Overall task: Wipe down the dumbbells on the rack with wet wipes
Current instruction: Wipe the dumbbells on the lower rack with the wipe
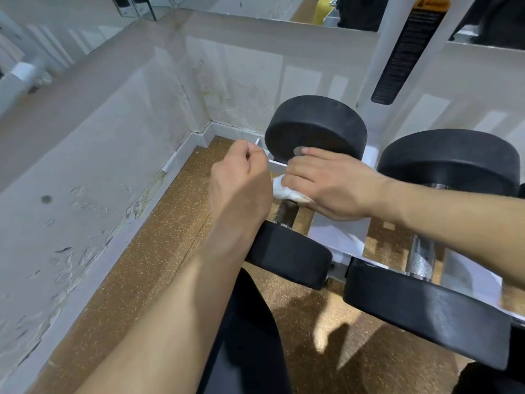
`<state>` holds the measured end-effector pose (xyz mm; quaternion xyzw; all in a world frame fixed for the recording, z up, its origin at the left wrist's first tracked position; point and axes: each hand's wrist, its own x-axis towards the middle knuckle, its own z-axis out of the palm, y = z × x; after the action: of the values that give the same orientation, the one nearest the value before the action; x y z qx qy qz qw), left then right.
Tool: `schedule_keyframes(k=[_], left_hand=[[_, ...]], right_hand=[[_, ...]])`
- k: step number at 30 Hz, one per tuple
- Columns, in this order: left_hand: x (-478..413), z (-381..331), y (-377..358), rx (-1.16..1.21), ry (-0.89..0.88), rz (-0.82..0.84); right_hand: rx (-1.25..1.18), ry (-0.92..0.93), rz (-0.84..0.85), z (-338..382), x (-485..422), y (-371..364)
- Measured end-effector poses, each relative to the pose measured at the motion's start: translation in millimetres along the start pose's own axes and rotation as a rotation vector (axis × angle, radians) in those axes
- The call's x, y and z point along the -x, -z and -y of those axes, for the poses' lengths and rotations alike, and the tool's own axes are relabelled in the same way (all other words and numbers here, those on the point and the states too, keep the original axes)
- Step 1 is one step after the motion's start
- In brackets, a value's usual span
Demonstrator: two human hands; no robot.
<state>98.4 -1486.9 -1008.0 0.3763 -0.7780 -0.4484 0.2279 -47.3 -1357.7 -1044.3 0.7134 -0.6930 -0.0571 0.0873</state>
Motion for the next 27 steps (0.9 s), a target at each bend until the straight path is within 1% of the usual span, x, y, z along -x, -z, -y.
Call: schedule_keyframes(k=[2, 5, 6, 7, 9, 11, 12, 13, 15, 17, 18, 20, 22, 25, 27], left_hand=[[-0.8, -1.0, 0.2, -0.008, 0.027, 0.010], [-1.2, -1.8, -0.4, -0.007, 0.040, 0.020], [-1.3, -1.7, -0.6, -0.006, 0.041, 0.023], [-1.8, -0.7, -0.9, -0.005, 0.041, 0.023], [-2.3, 0.7, -1.3, 0.003, 0.032, 0.023], [-2.7, 1.8, -1.4, 0.010, 0.021, 0.020], [-2.8, 1.9, -1.2, 0.015, 0.019, 0.020], [-3.0, 2.1, -1.4, 0.024, 0.019, 0.019], [-3.0, 2.0, -1.1, 0.045, 0.017, 0.016], [-2.5, 2.5, -1.0, 0.052, 0.014, 0.019], [-2.1, 2.2, -0.7, 0.050, 0.013, 0.019], [-2.0, 1.5, -0.6, 0.043, 0.014, 0.014], [-0.6, 0.5, -0.6, 0.044, 0.013, 0.017], [-1.9, 1.1, -1.3, 0.047, 0.009, 0.024], [-2.6, 0.6, -1.0, 0.049, 0.011, 0.026]], right_hand=[[-0.010, 0.021, 0.018, 8.8, -2.7, 0.4], [0.050, 0.227, 0.160, 19.6, -3.0, 6.7], [0.075, 0.271, 0.179, 14.9, -5.1, 8.8], [0.078, 0.274, 0.180, 7.0, -9.2, 10.9], [0.061, 0.215, 0.126, -8.4, -18.1, 13.2], [0.066, 0.139, 0.072, -9.1, -25.6, 11.3], [0.050, 0.129, 0.065, -3.5, -27.8, 6.8], [0.011, 0.138, 0.082, 6.0, -28.4, 1.1], [-0.066, 0.187, 0.170, 24.7, -26.5, -3.6], [-0.014, 0.191, 0.246, 21.6, -26.2, 3.1], [0.041, 0.187, 0.238, 13.9, -27.6, 6.1], [0.158, 0.170, 0.155, -1.8, -30.2, 8.1], [0.217, 0.133, 0.097, -8.1, -31.4, 10.4], [0.168, 0.073, 0.017, -1.6, -25.4, 4.3], [0.090, 0.099, 0.031, 8.4, -11.7, 1.9]])
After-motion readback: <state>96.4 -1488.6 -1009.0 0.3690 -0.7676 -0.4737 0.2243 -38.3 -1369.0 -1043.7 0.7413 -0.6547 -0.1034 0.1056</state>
